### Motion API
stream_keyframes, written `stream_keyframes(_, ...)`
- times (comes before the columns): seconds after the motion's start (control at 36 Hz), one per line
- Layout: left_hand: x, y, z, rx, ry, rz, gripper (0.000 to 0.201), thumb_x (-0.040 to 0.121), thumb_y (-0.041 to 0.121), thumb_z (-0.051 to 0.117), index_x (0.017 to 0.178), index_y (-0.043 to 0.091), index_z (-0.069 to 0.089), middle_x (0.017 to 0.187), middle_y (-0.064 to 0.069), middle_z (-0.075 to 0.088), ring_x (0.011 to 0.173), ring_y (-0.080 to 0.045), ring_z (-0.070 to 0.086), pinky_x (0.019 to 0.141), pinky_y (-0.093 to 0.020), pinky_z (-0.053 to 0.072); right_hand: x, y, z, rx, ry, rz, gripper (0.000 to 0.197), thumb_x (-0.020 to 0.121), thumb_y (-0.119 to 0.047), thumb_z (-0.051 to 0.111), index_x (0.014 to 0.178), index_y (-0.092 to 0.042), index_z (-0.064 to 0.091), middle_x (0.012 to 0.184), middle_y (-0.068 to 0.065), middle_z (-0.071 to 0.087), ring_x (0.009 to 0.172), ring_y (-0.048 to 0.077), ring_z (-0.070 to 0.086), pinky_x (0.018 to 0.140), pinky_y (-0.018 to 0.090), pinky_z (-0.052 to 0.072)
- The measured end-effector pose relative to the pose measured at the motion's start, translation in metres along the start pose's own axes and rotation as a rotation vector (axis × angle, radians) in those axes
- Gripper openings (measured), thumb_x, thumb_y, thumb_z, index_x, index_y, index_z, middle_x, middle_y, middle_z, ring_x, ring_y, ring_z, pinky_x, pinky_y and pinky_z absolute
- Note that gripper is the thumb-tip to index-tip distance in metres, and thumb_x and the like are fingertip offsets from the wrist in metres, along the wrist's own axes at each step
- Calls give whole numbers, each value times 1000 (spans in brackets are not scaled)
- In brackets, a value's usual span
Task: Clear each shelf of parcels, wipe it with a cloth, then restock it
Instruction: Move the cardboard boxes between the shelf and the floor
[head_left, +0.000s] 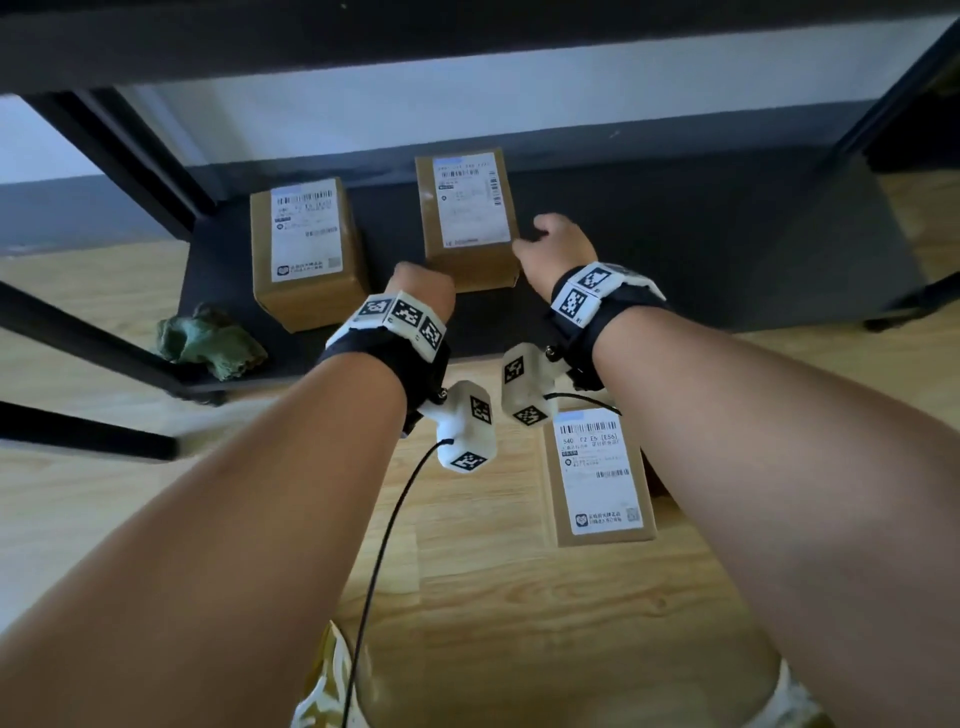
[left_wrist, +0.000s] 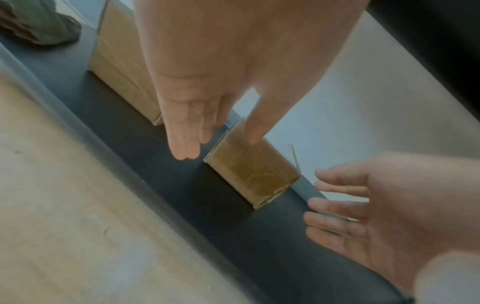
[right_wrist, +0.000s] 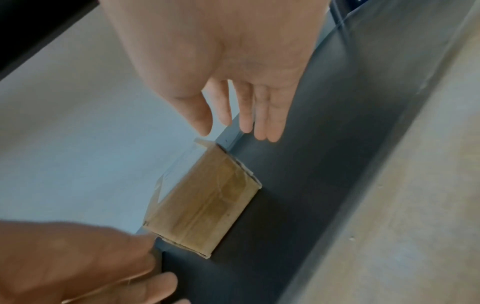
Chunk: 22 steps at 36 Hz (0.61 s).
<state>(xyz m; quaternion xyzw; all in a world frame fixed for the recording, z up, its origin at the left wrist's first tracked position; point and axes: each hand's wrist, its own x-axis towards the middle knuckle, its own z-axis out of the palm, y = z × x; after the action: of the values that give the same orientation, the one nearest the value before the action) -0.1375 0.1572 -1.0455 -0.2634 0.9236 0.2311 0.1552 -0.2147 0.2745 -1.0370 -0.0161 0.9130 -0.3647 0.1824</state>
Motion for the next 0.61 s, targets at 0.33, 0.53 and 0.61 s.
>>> stream_keyframes(0.33,-91,20,63,221,-194,131,34,101,4,33,131,4,50,130,-12,55,120,-26,53,95,-31,42,-98,77,-43,-70,-26,168,52,91,-29,54,141,-21,46,139,1,51,116,21,57,86,29,47)
stream_keyframes(0.53,-138,34,113,-11,-327,-14,32,101,13,38,118,-7,56,124,-20,58,113,-32,56,74,-28,39,-158,112,-46,-89,-123,321,53,87,-32,58,136,-17,46,119,8,62,97,27,63,86,41,54)
stream_keyframes(0.61,-158,40,130,-68,-378,-28,33,102,14,35,118,-6,56,123,-20,59,111,-33,58,79,-32,43,-171,138,-44,-67,-188,396,62,91,-26,59,147,-16,34,115,4,59,96,22,60,84,34,50)
